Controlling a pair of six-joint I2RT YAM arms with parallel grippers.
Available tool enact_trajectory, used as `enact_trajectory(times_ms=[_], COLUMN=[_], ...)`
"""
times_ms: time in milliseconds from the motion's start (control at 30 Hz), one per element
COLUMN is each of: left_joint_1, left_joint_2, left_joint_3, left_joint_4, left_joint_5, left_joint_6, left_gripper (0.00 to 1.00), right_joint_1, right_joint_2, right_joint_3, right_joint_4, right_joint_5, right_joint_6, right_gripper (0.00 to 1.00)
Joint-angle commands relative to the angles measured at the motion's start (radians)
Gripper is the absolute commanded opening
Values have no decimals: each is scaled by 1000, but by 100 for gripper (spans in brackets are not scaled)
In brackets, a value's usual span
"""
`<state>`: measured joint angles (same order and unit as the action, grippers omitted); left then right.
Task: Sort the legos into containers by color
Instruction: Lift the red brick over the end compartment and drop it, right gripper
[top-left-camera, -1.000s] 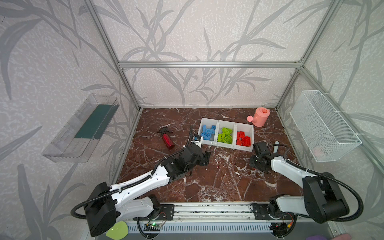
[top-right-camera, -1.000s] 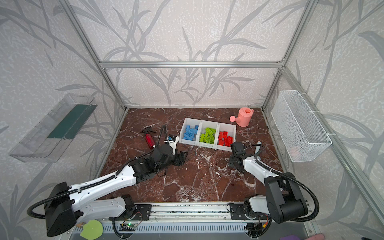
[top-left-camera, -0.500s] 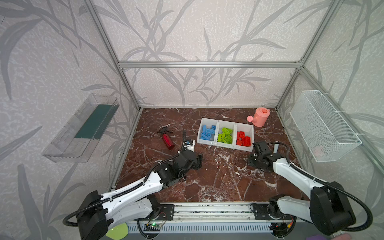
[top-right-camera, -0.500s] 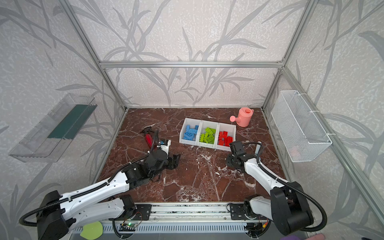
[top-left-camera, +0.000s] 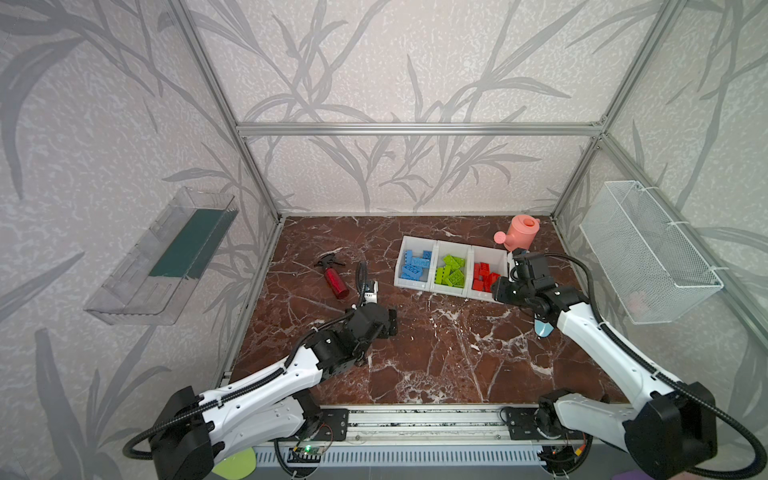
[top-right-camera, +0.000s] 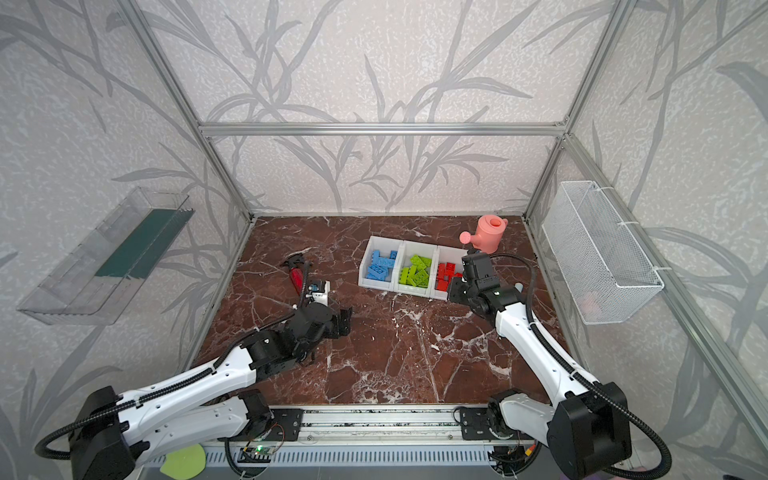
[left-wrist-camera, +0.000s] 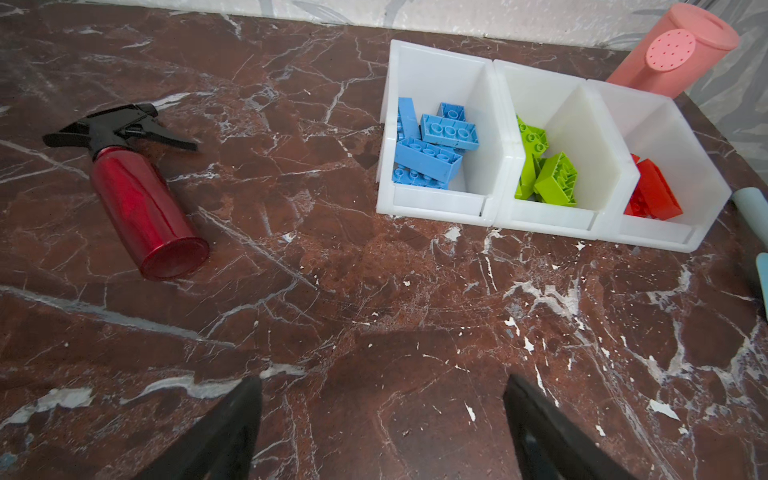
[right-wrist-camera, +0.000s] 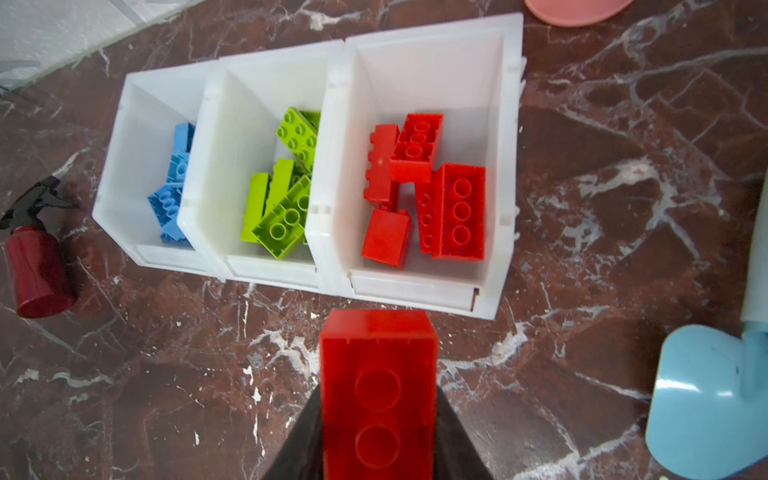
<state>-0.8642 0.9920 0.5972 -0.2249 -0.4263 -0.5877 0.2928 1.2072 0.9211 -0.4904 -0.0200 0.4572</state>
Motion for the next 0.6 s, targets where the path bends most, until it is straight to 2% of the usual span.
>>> enact_trajectory(times_ms=[0,333,567], left_joint_1=[8,23,28], left_joint_2=[9,22,47], left_joint_3=[-13,-33,-39], left_joint_4=[9,13,27], left_joint_5=[-45,-90,-95], left_joint_6=[-21,-20,-23], left_gripper=[94,97,97], right_joint_1=[6,-17,-46], right_joint_2=[80,383,537], right_joint_3=[68,263,368], right_joint_4=[44,110,115], right_joint_5=[-21,-1,-18], right_joint_6=[-20,-26,-18], right_gripper=[25,26,40])
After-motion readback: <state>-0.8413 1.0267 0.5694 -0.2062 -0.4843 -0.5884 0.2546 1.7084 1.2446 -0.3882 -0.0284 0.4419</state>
